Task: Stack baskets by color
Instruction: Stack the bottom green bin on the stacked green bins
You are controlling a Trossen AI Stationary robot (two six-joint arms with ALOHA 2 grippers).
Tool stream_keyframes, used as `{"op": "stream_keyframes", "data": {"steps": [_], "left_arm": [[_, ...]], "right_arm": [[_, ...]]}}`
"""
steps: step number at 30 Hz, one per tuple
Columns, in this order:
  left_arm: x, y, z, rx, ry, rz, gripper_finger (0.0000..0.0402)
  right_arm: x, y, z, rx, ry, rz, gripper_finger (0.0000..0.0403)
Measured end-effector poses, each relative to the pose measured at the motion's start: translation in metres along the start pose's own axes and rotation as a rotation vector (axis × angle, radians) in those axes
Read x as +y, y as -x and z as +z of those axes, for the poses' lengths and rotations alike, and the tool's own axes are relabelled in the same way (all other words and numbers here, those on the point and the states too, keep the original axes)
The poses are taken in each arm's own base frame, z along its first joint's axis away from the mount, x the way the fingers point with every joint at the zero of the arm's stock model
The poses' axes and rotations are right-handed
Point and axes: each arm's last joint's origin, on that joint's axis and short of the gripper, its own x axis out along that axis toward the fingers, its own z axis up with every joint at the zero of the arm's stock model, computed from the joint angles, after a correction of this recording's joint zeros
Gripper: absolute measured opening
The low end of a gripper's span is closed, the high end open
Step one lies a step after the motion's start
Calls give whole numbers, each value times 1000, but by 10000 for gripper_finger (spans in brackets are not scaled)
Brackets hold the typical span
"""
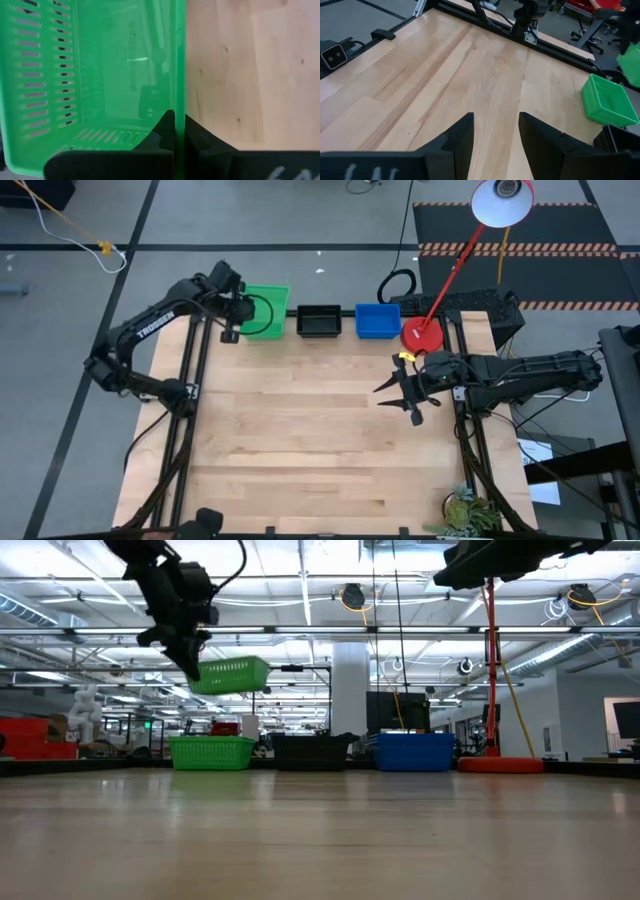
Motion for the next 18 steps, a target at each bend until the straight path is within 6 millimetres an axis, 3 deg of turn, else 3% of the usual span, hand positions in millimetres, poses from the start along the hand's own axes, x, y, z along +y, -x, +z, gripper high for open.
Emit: {"op": "stream_keyframes", "data": {"steps": [8, 18], "left_arm": [[-8, -30, -19, -17, 7, -2, 1], [-17, -51, -28, -37, 82, 15, 1]], "right_arm": [[0, 0, -1, 6, -1, 1, 148], [0, 0, -1, 6, -1, 1, 148]]}}
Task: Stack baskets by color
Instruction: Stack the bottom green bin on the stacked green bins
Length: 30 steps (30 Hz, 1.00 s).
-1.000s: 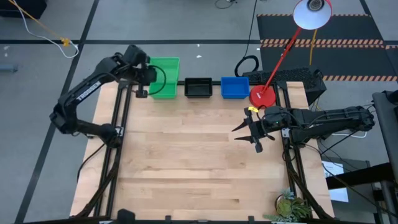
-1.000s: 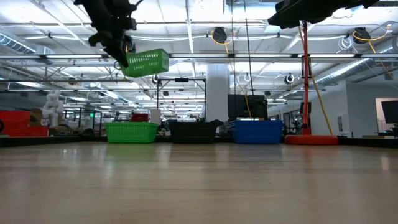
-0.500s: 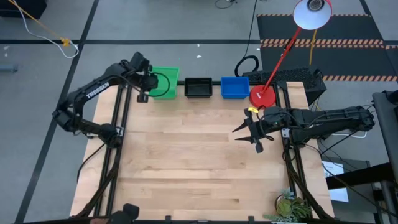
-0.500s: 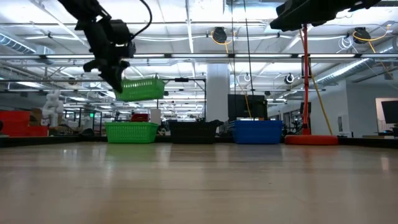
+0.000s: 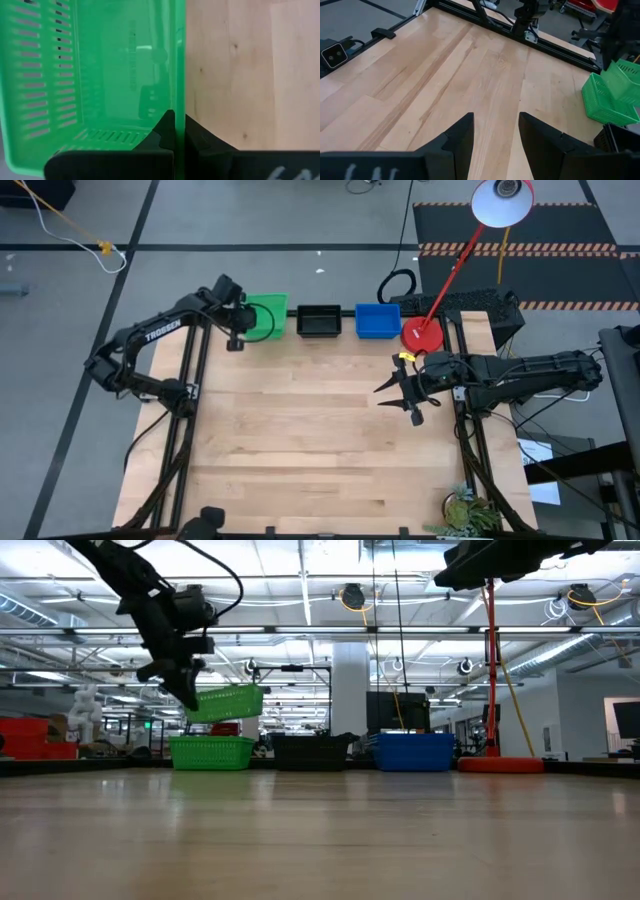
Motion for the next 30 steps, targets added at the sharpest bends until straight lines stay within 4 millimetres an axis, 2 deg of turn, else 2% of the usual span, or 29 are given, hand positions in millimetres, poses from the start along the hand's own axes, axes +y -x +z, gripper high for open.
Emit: {"op": "stream_keyframes", "data": {"steps": [3, 14, 30], "left_arm": [[-2, -5, -3, 18, 62, -14, 1], [2, -29, -10, 99, 118, -27, 1], [0, -31, -10, 128, 102, -39, 6]], "right_arm": [[0, 0, 0, 0, 0, 0, 148], [0, 0, 0, 0, -3, 0, 148], [0, 0, 0, 1, -3, 0, 148]]}}
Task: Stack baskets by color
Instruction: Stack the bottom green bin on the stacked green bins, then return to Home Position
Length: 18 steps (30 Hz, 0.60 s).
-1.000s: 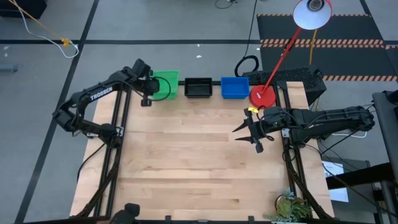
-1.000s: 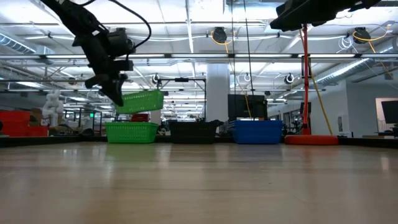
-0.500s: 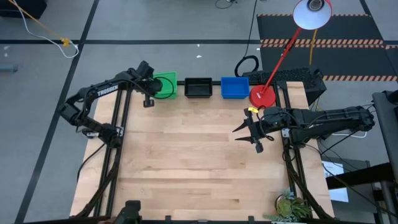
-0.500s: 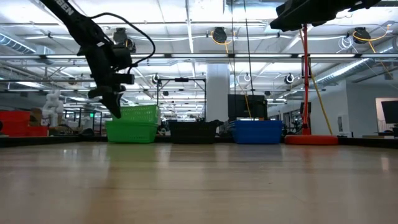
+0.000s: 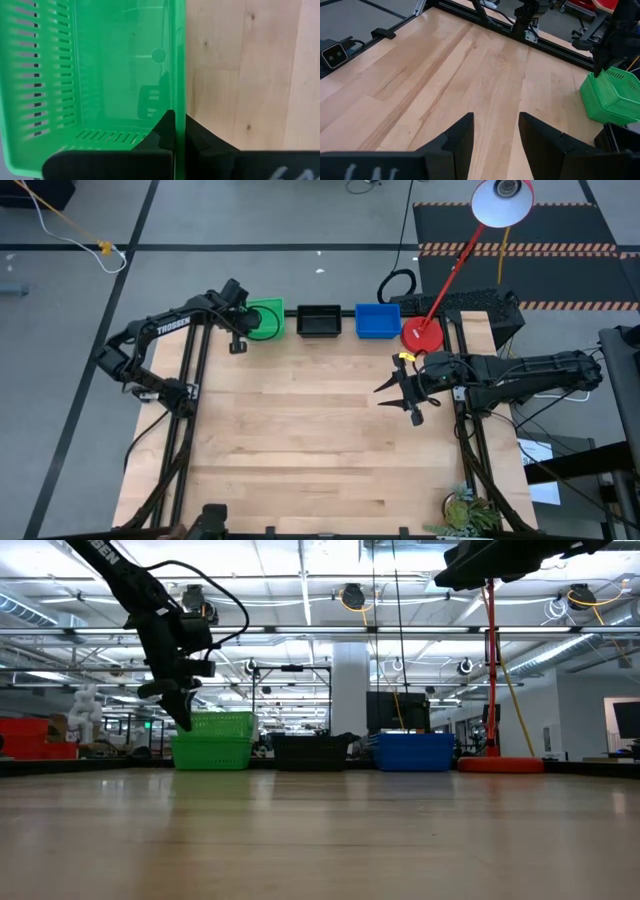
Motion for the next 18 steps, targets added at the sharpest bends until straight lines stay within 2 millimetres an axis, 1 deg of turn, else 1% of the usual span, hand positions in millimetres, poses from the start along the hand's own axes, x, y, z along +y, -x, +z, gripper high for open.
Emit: {"op": "stream_keyframes", "data": {"steps": [4, 6, 9, 13, 15, 18], "left_arm": [[-1, 0, 1, 3, -5, -1, 9], [-2, 0, 2, 18, -11, 6, 21], [-5, -1, 6, 60, -25, 42, 60], [-8, 0, 10, 96, -29, 82, 129], [-9, 4, 11, 92, -14, 101, 160], [-10, 16, 16, 81, 12, 155, 194]], "right_arm": [[0, 0, 0, 0, 0, 0, 148], [0, 0, 0, 0, 0, 0, 148], [0, 0, 0, 0, 0, 0, 148], [0, 0, 0, 0, 0, 0, 148], [0, 0, 0, 0, 0, 0, 148], [0, 0, 0, 0, 0, 0, 148]]}}
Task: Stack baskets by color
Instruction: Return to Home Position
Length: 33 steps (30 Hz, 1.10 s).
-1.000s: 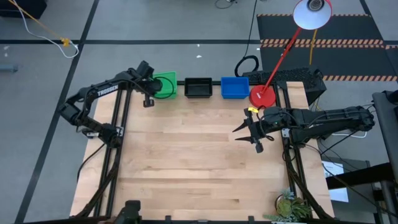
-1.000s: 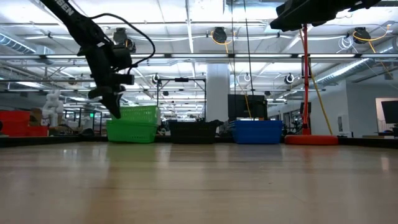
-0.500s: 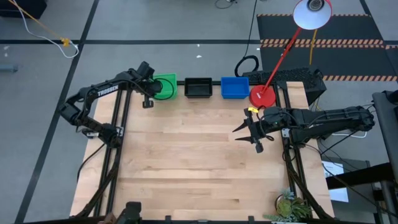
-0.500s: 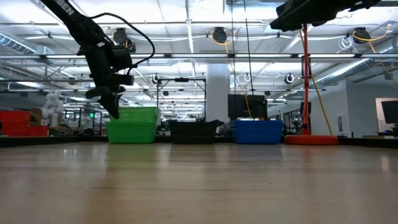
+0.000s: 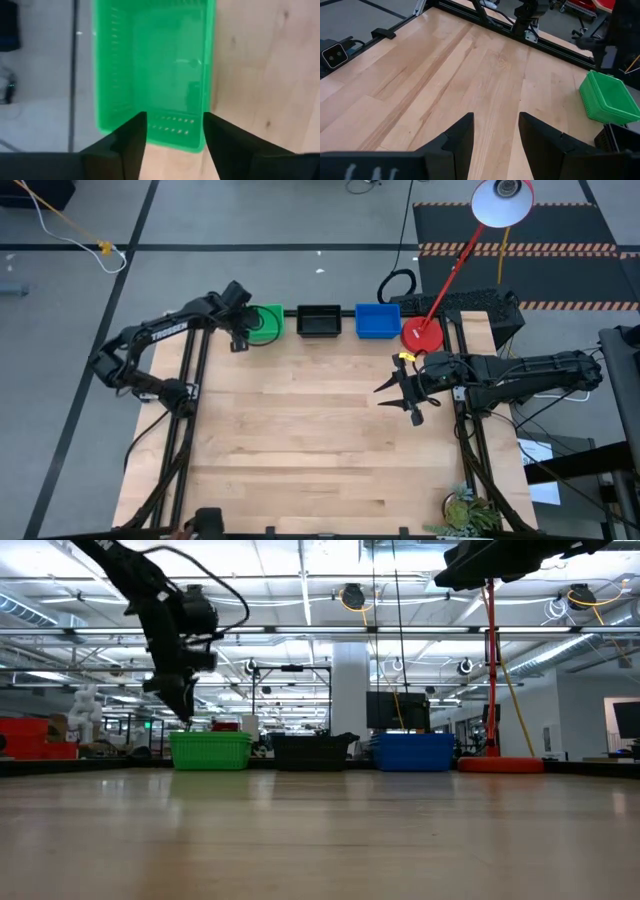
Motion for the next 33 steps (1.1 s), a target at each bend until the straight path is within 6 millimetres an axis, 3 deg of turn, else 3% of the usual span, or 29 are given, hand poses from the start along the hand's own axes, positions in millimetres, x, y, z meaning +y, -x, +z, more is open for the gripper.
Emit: {"op": "stream_keyframes", "data": {"steps": [5, 9, 13, 18, 22, 27, 33], "left_arm": [[-5, 39, 10, -101, 121, 99, 218], [-23, 75, 17, -244, 298, 103, 205], [-54, 104, 22, -370, 375, 18, 151], [-100, 127, 23, -495, 352, -77, 56], [-135, 133, 17, -625, 344, -135, 7], [-173, 129, 10, -785, 335, -166, 8], [-215, 116, -3, -855, 324, -231, 5]], "right_arm": [[0, 0, 0, 5, -1, -17, 148], [-3, 0, -1, 29, -45, -97, 147], [-3, -1, 0, -12, -82, -110, 125], [1, -7, -14, -65, -95, -125, 60], [5, -10, -28, -80, -121, -130, 7], [12, -11, -47, -119, -154, -138, 13], [23, -12, -77, -160, -152, -145, 2]]}}
